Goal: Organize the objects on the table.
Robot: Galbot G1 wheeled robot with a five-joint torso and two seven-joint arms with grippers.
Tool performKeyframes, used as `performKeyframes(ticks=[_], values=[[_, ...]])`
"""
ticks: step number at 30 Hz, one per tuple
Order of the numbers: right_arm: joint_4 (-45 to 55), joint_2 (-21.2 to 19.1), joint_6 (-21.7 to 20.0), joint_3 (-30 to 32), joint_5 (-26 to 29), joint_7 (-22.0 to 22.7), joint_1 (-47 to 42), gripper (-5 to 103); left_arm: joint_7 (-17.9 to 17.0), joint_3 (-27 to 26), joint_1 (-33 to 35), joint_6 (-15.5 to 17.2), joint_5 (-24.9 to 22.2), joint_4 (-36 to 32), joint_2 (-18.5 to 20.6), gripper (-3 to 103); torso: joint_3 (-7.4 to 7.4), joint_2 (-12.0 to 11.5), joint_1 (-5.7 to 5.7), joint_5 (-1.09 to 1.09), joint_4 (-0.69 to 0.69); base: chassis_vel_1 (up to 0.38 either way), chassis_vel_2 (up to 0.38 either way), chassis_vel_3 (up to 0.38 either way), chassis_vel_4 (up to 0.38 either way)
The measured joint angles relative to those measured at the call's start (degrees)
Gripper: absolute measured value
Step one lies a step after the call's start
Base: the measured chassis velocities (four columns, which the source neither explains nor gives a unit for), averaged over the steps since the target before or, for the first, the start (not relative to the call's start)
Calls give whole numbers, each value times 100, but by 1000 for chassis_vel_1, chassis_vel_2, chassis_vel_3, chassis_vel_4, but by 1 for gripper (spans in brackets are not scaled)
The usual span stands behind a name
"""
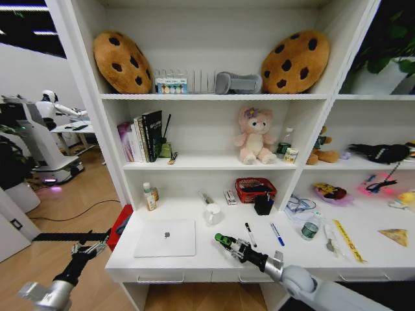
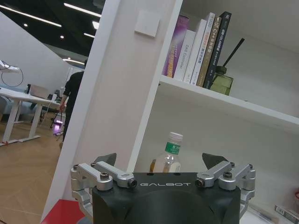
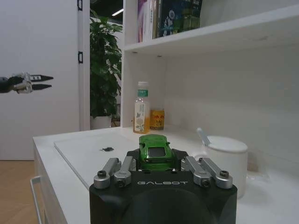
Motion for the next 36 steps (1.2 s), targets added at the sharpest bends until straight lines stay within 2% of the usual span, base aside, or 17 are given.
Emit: performKeyframes(ticks=[5,6,8,9,10,11,15,18,19,20,22,23,28,33,36], values=[[327,-203,-54,221,77,1,-118,36,5,12,-3,0,7,2,-5,100,0,0,0,0,-1,0,0,0,0],[615,-387,-83,419,162,4,-226,36,13,30,-12,-3,15,10,-13,100,0,0,0,-2,0,0,0,0,0],[797,-488,-129,570,225,11,-313,36,14,38,-17,-5,18,19,-17,100,1,0,0,5,-1,0,0,0,0],[1121,-650,-189,869,368,56,-416,36,19,58,-33,-10,23,22,-22,100,0,0,0,6,-1,0,0,0,0],[1586,-895,-313,1235,612,128,-508,36,20,92,-56,-13,28,28,-32,100,0,0,0,-7,-1,0,0,0,0],[1772,-1002,-370,1418,730,157,-497,36,21,108,-84,-17,28,27,-33,100,0,0,0,0,-1,0,0,0,0],[2062,-1155,-561,1487,1077,265,-40,36,23,153,-139,-25,28,25,-38,100,0,0,0,-2,0,0,0,0,0],[2122,-1178,-752,999,1444,433,873,36,62,164,-133,-42,29,20,-31,100,0,0,0,1,-1,0,0,0,0],[2122,-1178,-752,999,1444,433,873,36,62,164,-133,-42,29,20,-31,100,0,0,0,1,-1,0,0,0,0],[2080,-1123,-843,795,1626,502,1348,36,87,164,-113,-54,29,20,-25,100,0,0,0,1,-2,0,0,0,0],[2051,-1085,-892,709,1721,530,1576,36,98,164,-101,-60,29,18,-24,100,0,0,0,0,0,0,0,0,0],[1952,-978,-1014,539,1934,588,2007,36,132,157,-49,-73,30,12,-24,100,0,0,0,-1,1,0,0,0,0],[1716,-769,-1133,252,2176,666,2560,36,184,125,43,-98,34,1,-25,100,0,0,0,1,0,0,0,0,0],[1076,-445,-1250,-404,2474,739,3536,36,198,65,96,-108,2,-99,53,100,1,0,0,1,-2,0,0,0,0],[890,-334,-1286,-498,2523,761,3762,36,187,66,91,-108,-4,-132,59,100,1,0,0,1,-2,0,0,0,0]])
